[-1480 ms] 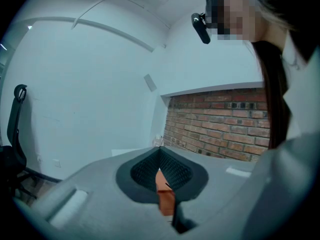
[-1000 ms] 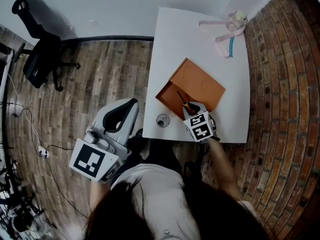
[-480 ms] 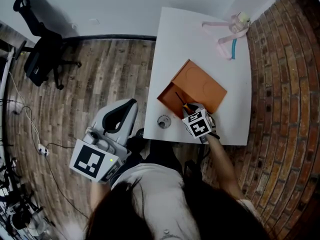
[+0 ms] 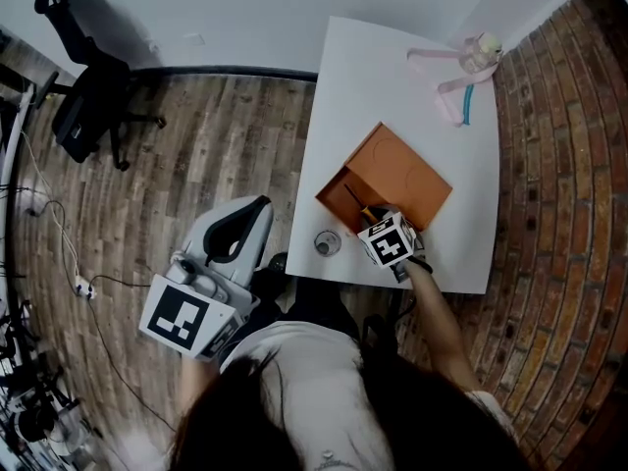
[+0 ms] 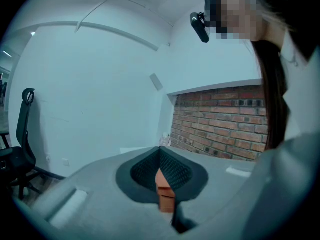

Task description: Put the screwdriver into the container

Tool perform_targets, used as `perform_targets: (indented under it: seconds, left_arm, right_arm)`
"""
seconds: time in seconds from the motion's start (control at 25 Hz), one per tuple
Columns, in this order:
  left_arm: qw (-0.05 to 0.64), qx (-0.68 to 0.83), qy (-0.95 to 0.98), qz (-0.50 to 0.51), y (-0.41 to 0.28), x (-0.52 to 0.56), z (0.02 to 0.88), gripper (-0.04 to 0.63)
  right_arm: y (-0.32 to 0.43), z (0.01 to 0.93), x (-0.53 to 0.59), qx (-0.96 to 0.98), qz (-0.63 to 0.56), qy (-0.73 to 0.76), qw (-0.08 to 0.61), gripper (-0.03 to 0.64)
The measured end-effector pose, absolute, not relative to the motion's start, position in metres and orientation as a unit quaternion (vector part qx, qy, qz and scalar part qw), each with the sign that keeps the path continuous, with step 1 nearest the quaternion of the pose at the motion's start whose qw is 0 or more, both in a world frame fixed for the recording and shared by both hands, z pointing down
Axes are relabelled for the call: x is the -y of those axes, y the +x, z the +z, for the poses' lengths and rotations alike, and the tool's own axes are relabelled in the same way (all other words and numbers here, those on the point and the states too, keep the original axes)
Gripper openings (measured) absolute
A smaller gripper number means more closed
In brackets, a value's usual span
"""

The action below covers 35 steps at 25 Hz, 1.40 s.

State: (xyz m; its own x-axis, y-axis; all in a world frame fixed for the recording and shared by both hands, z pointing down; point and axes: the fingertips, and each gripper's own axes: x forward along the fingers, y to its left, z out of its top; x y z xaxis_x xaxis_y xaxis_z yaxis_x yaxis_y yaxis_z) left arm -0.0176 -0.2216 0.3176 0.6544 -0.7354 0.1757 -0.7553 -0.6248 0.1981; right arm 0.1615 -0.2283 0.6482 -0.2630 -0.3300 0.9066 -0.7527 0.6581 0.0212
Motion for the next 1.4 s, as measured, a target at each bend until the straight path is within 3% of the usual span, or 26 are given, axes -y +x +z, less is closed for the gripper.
perform_targets:
  seconds: [0.96, 1.4]
  left_arm:
    - [0.123, 0.414, 0.901, 0.043, -0.044, 0.223, 0.322, 0.000]
    - [0.118, 0.395, 0.911, 0.024, -0.043, 0.222, 0.311, 0.000]
  right_arm:
    - [0.157, 0.657, 0.230, 0.744, 0.211, 0.339, 0.536, 0.089]
    - [0.155, 0.634, 0.232, 0.743, 0.196, 0.378, 0.515, 0.091]
